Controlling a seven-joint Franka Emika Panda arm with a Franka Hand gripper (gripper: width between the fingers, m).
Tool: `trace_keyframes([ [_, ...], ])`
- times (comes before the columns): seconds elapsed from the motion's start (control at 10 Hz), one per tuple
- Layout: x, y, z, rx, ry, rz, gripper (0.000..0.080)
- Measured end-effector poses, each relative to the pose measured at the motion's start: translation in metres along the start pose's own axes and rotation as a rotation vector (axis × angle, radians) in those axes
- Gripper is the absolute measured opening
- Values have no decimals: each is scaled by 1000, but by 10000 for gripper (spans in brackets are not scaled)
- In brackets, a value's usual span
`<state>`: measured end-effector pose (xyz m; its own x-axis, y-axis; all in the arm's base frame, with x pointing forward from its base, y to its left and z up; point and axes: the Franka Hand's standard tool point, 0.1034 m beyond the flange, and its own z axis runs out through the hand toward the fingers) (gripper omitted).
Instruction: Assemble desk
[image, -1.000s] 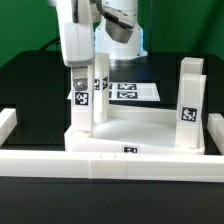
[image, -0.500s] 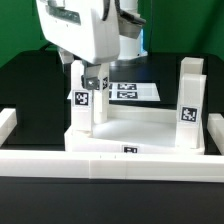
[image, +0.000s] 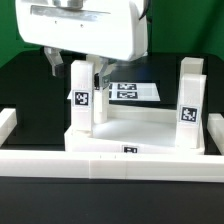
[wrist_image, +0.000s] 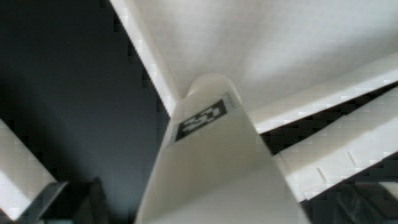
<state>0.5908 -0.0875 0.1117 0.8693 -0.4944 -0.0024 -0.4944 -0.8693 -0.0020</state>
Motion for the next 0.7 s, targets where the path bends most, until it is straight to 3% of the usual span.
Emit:
trace_keyframes([
  [0.7, -2, 0, 3, -13, 15, -471, 649],
])
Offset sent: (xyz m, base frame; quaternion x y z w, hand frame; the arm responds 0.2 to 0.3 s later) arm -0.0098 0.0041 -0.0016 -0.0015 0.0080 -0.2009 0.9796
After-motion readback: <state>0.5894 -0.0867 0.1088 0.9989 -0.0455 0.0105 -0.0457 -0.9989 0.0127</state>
